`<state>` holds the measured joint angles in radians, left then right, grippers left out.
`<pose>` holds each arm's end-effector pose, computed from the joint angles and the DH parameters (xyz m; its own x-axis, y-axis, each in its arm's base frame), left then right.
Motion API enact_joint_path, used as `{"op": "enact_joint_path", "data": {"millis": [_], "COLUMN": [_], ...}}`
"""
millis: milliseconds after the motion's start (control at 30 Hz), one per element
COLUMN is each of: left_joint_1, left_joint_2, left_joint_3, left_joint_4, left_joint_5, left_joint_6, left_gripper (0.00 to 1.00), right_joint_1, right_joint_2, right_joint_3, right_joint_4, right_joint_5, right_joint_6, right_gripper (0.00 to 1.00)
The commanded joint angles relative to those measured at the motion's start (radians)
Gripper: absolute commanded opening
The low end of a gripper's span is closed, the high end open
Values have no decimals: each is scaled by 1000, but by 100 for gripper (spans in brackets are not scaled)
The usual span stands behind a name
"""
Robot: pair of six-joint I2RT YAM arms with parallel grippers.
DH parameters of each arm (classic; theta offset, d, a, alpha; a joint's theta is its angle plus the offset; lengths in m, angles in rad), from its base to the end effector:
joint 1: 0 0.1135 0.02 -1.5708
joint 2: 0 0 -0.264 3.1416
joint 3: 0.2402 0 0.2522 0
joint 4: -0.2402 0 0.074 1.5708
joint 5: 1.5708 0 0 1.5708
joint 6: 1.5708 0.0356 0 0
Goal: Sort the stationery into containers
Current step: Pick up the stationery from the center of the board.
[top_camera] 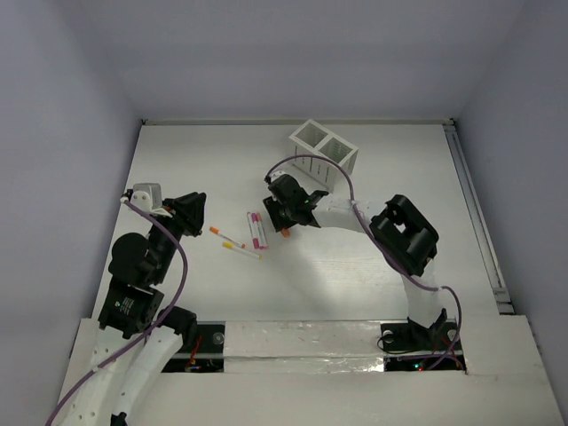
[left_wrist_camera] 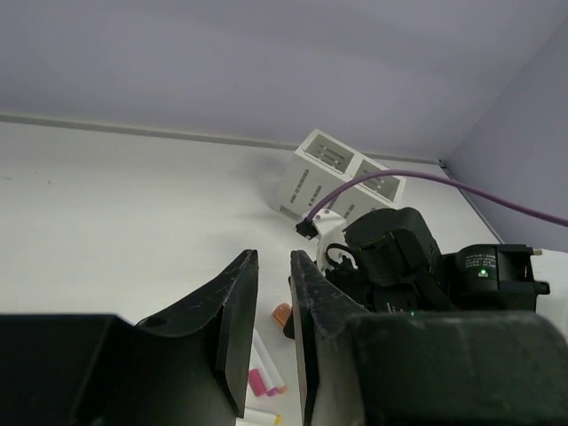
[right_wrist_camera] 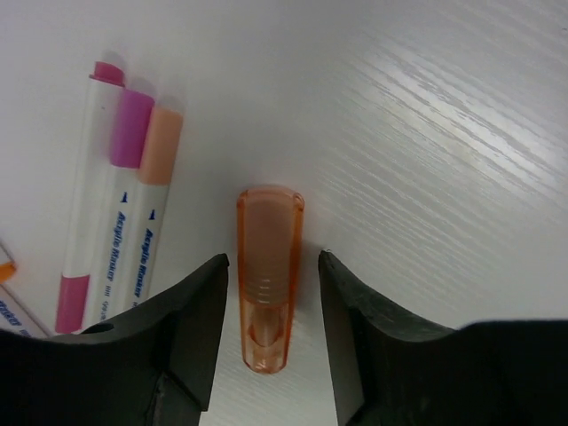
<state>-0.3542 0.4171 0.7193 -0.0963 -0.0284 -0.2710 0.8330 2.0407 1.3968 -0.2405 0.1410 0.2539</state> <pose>0.0959 -0.0344 0.3730 0.0989 -0.3219 -0.9416 0.3603 0.8936 -0.2676 0.3001 0.3227 0.1653 -0.6726 -0.3702 -0.6407 -0.5204 0.8522 0.0540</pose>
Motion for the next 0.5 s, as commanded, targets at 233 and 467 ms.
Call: {"op": "enact_joint_path", "data": {"millis": [233, 467], "left_joint_1": [-6, -6], "left_joint_2": [17, 60], "left_joint_3": [9, 11], "left_joint_4": [29, 20], "left_joint_5": [-30, -50], "left_joint_6": [-7, -19], "left_gripper": [20, 20], "right_joint_1": [6, -98], "right_joint_2": [-17, -178], "right_joint_3": [97, 180], "right_joint_4": [-3, 47], "right_joint_5": [138, 207], "right_joint_6": [-4, -80], "right_gripper": [6, 4]}}
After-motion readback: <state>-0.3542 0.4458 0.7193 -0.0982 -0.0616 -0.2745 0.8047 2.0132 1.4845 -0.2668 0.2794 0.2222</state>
